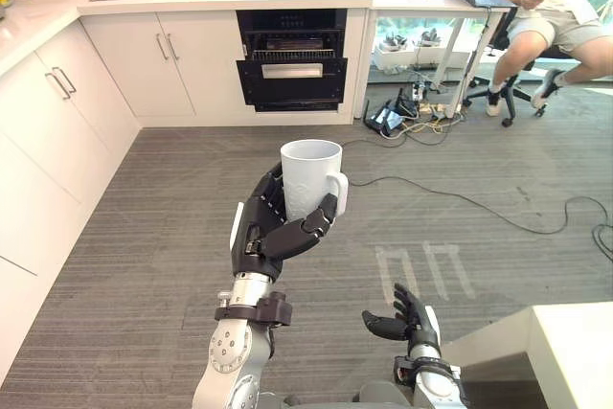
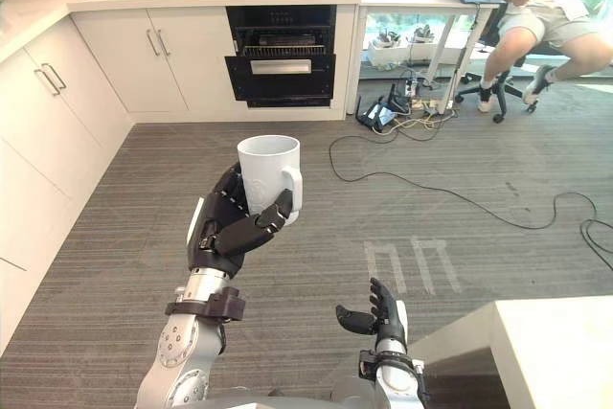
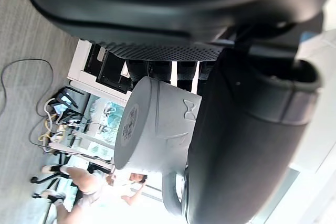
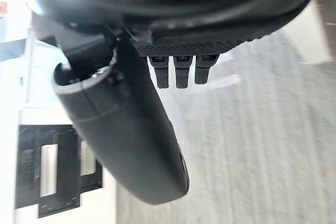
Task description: Walk over to the sink, pick up the cup, carry it to the dishwasher, place the cup inside the dishwasher, then close the dishwasher door
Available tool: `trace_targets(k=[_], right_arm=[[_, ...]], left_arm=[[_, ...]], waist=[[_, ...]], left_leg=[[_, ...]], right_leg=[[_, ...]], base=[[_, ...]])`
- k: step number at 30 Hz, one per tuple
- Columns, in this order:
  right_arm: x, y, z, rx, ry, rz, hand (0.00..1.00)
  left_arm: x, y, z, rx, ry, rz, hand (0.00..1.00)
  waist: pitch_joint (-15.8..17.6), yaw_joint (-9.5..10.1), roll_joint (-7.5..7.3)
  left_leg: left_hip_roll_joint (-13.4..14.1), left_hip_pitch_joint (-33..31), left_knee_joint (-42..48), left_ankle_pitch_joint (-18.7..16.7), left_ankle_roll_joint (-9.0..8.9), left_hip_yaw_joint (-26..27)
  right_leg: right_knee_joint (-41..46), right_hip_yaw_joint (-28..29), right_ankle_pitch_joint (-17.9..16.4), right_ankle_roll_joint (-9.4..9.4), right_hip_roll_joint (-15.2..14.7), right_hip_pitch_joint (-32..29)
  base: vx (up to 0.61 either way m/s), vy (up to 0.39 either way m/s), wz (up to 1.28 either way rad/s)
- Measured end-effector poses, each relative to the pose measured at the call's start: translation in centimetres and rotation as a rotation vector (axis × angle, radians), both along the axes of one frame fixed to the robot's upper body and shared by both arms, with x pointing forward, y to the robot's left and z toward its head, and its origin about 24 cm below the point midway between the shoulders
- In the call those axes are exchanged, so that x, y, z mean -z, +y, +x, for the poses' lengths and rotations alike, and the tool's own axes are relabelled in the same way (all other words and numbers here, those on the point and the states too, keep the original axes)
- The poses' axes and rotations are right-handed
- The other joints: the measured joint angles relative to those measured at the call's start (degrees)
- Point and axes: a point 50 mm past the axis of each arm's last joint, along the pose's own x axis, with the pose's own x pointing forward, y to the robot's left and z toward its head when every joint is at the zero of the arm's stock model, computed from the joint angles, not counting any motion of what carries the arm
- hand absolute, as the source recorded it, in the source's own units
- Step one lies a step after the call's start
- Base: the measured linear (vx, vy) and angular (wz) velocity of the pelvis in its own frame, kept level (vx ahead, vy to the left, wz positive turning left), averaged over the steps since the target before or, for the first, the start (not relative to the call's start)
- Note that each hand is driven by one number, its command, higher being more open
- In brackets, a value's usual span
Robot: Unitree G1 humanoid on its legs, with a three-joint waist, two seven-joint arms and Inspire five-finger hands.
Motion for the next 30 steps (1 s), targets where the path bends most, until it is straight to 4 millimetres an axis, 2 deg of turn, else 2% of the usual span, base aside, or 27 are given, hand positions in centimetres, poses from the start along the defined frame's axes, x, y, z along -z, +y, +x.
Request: trace_targets(k=[4, 5, 12, 15, 21, 23, 29, 30], right_arm=[[0.0, -0.5, -0.2, -0.024, 0.005, -0.032, 0.9], [2.3, 0.3, -2.0, -0.036, 0.127, 0.007, 0.9], [2.5, 0.4, -2.3, -0.029, 0.142, 0.011, 0.9], [2.6, 0.3, -2.6, 0.018, 0.147, 0.017, 0.9], [2.3, -0.8, -2.3, 0.138, 0.13, -0.016, 0.9], [2.0, -1.5, -1.6, 0.18, 0.112, -0.04, 0.9], [1.0, -2.1, 0.6, 0.197, 0.048, -0.065, 0.9], [0.6, -2.4, 1.2, 0.197, 0.029, -0.072, 0.9]], left_arm=[[0.2, 0.0, -0.2, 0.01, 0.004, 0.004, 0.3], [2.2, 1.0, -0.8, -0.02, 0.094, 0.047, 0.3], [2.1, 0.9, -0.7, -0.021, 0.089, 0.041, 0.3], [2.0, 0.6, -0.3, -0.022, 0.084, 0.034, 0.3], [3.8, 0.5, 0.3, -0.051, 0.174, 0.071, 0.3], [4.2, 0.9, 0.2, -0.071, 0.208, 0.079, 0.3], [4.2, 3.3, 0.5, -0.179, 0.214, 0.098, 0.3], [4.2, 3.7, 0.5, -0.198, 0.212, 0.1, 0.3]], waist=[[-1.55, 0.53, -0.23], [-1.68, 0.75, -1.3], [-1.68, 0.54, -1.42], [-1.37, 0.28, -2.04], [-1.54, 0.53, -2.79], [-1.48, 0.57, -2.86], [-0.69, 0.64, -2.5], [0.16, 0.98, -2.22]], left_leg=[[0.16, 1.63, -2.85, 0.57, -0.66, -0.58], [-0.61, 4.96, -13.46, 7.78, -0.46, -1.47], [0.02, 5.45, -13.55, 7.76, -0.51, -0.54], [0.42, 6.01, -13.43, 7.84, -0.71, -0.81], [1.39, 5.36, -12.7, 7.86, -2.33, -2.14], [1.3, 4.62, -12.8, 7.86, -2.97, -3.81], [0.03, -0.54, -8.6, 8.49, -2.83, -10.46], [-0.03, -1.55, -8.17, 7.17, -3.89, -10.42]], right_leg=[[-3.85, -0.74, 0.78, -0.26, 0.49, 2.27], [-11.22, -1.16, 5.7, -0.85, 1.19, 4.5], [-13.41, -0.97, 6.64, -1.05, 1.72, 5.09], [-13.92, -1.8, 6.82, -1.15, 1.87, 6.05], [-13.67, -7.39, 6.93, -1.53, 1.17, 6.99], [-13.53, -8.9, 6.97, -1.61, 1.08, 7.09], [-13.52, -15.82, 6.5, -1.79, -0.05, 7.1], [-13.48, -17.44, 6.45, -1.83, -0.54, 7.23]], base=[[0.1, -0.035, 0.04], [0.0, 0.0, 0.0], [0.0, -0.003, -0.06], [0.0, -0.03, 0.04], [-0.03, -0.062, 0.1], [-0.03, -0.054, 0.36], [-0.02, -0.029, 0.65], [-0.07, 0.003, 0.76]])
